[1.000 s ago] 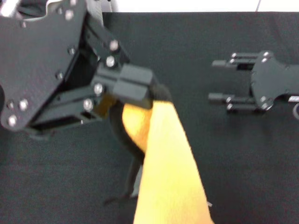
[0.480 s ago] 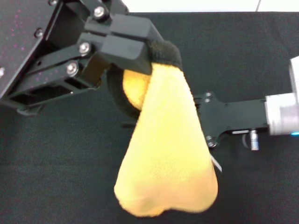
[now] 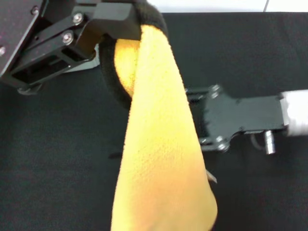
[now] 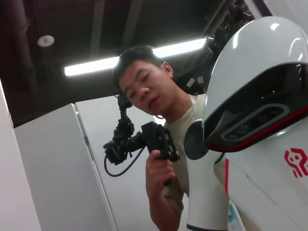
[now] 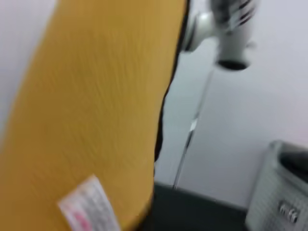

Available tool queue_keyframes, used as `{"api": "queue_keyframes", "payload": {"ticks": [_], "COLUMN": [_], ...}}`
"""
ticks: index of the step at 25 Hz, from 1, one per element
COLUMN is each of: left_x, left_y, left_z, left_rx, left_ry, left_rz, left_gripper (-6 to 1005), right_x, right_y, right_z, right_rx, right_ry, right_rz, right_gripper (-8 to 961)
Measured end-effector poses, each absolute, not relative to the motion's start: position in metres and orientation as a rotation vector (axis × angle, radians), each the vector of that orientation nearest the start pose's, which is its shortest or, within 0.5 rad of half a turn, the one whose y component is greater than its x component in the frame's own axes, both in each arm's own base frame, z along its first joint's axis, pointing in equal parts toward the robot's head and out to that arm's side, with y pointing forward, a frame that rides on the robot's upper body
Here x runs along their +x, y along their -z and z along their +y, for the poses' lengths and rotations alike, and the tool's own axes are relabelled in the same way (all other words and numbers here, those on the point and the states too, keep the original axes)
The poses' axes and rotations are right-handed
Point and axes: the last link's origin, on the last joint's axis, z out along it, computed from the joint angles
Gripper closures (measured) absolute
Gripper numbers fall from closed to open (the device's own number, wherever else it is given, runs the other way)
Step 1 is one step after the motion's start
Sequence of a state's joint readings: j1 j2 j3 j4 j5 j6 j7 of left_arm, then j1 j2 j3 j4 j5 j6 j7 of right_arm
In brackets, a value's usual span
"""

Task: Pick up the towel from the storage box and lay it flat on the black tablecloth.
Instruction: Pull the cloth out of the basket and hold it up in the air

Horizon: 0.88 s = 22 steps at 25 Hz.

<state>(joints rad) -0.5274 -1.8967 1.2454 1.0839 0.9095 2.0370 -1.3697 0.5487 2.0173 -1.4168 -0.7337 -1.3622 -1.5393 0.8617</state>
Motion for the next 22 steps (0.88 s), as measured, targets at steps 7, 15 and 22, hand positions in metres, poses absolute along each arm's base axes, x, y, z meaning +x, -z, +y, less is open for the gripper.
{"api": "queue_keyframes", "payload": {"ticks": [7, 15, 22], "left_x": [-0.101, -0.1, -0.102], "left_y": [-0.116, -0.113, -0.112], "left_z": [0.277, 0.275, 0.275], "left_rx": [-2.75, -2.765, -2.749], "left_ry": [1.719, 1.725, 1.732], "left_rz": [0.718, 0.724, 0.712], "left_gripper": [987, 987, 986], "right_x": [0.171, 0.169, 0.165], "right_y": [0.027, 0.04, 0.046], "right_z": [0.317, 0.316, 0.308], "right_rx": [-2.824, -2.863, -2.904], "right_ry": [-0.991, -0.943, -0.967], "right_rz": [-0.479, -0.494, -0.545], "right_gripper": [322, 322, 322]}}
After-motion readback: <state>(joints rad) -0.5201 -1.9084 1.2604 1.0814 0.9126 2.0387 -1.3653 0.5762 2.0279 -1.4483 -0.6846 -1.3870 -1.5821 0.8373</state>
